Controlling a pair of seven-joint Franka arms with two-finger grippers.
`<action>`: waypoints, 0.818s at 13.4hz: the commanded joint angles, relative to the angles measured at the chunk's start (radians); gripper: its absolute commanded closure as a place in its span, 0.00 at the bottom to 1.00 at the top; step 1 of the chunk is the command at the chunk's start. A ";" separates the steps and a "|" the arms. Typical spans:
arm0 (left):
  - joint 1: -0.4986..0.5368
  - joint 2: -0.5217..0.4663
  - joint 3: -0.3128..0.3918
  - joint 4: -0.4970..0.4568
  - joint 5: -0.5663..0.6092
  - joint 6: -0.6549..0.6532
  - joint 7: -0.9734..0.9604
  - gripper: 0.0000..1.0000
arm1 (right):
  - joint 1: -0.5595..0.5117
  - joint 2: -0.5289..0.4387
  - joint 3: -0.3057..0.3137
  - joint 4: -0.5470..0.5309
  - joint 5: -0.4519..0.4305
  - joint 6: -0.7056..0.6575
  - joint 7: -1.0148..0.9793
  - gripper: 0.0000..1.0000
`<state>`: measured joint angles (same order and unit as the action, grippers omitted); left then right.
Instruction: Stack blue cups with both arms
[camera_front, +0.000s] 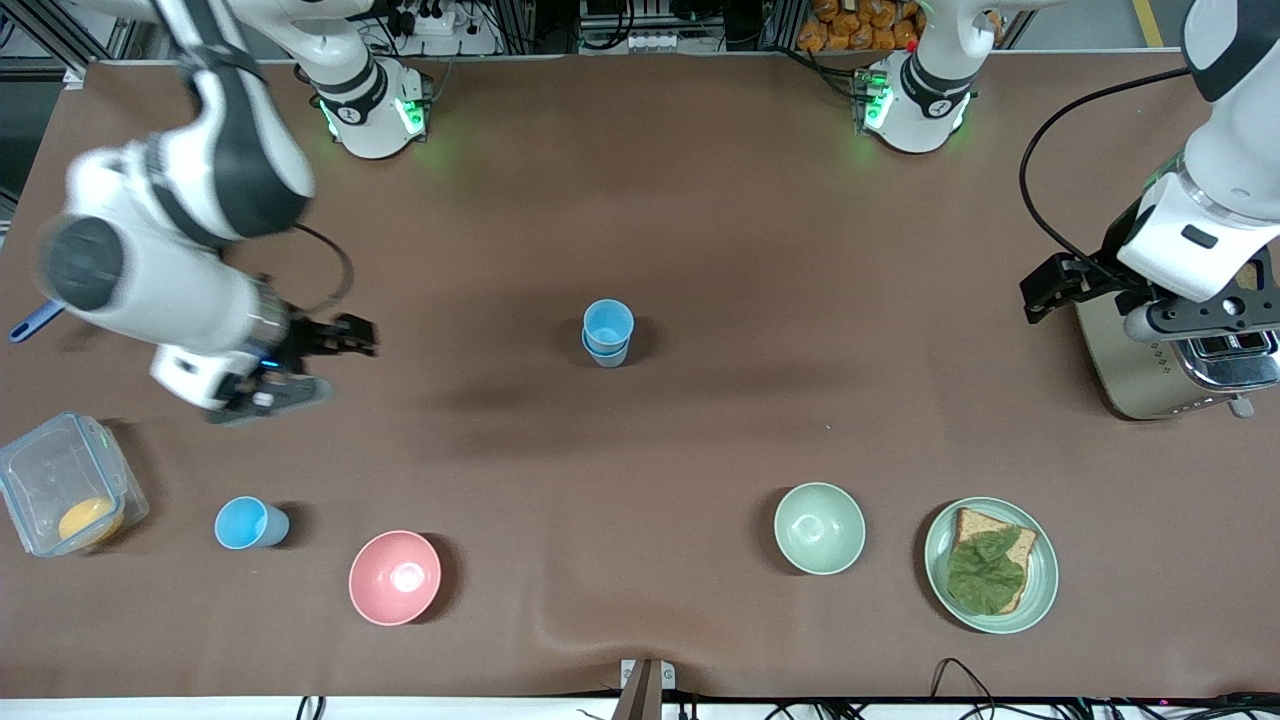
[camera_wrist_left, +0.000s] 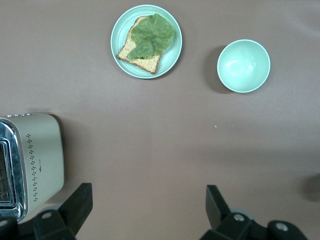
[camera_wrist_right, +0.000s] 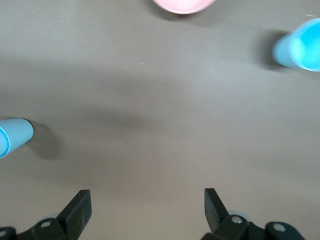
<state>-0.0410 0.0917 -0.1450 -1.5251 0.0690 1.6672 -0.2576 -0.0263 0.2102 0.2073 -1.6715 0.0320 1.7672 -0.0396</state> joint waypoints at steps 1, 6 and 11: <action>-0.004 0.007 -0.001 0.014 -0.017 -0.004 0.023 0.00 | -0.052 -0.174 0.000 -0.123 -0.006 -0.018 -0.009 0.00; 0.012 0.003 -0.001 0.014 -0.012 -0.004 0.076 0.00 | -0.008 -0.261 -0.143 -0.114 0.009 -0.155 -0.009 0.00; 0.015 -0.001 0.007 0.034 -0.020 -0.027 0.094 0.00 | 0.009 -0.256 -0.180 -0.034 0.011 -0.215 -0.065 0.00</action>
<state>-0.0343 0.0934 -0.1384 -1.5088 0.0690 1.6647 -0.1939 -0.0375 -0.0460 0.0548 -1.7373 0.0347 1.5769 -0.0739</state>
